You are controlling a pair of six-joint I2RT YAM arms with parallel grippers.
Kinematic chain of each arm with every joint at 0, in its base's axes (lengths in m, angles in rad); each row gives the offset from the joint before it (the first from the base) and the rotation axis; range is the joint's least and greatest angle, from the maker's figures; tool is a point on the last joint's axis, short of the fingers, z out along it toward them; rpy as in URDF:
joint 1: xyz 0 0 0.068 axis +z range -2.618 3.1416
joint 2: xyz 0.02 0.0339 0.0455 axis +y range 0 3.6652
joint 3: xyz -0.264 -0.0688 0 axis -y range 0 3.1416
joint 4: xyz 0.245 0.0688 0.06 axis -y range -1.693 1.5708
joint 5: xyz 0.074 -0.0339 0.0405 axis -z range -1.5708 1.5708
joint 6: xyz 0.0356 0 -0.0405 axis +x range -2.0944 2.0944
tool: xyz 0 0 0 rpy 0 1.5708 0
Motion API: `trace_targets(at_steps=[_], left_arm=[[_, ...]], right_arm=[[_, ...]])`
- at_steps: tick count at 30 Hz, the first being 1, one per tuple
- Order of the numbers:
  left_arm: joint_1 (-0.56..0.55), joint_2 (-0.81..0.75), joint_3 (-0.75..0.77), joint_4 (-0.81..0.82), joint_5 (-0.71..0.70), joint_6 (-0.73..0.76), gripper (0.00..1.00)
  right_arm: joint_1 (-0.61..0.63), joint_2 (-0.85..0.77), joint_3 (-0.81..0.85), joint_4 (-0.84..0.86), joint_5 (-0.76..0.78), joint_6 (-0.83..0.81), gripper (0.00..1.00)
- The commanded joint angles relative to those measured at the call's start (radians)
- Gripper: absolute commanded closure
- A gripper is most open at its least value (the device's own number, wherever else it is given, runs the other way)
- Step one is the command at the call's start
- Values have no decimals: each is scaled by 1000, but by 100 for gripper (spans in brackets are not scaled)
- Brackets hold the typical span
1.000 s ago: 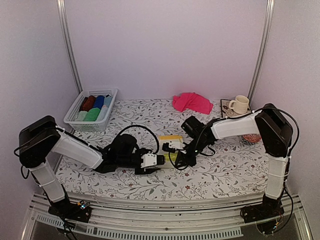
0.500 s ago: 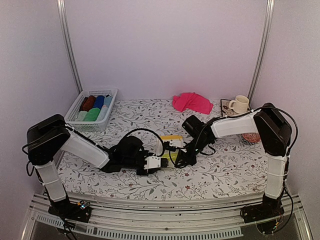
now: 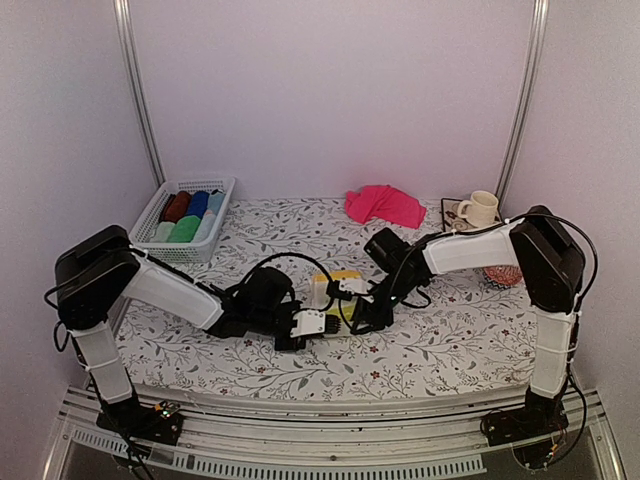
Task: Roll the towels
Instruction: Roll the towel at the center of the board.
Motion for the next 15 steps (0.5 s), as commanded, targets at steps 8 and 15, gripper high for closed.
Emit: trace_targets(at_steps=[8,15], left_arm=[[93,87,188,-278,204,-125,100],[157,126,265,-355,298,-184,100]], right_arm=[[-7,-203,-148,157,121,-70,49],[19,-309,-284,330,195,-159,44]])
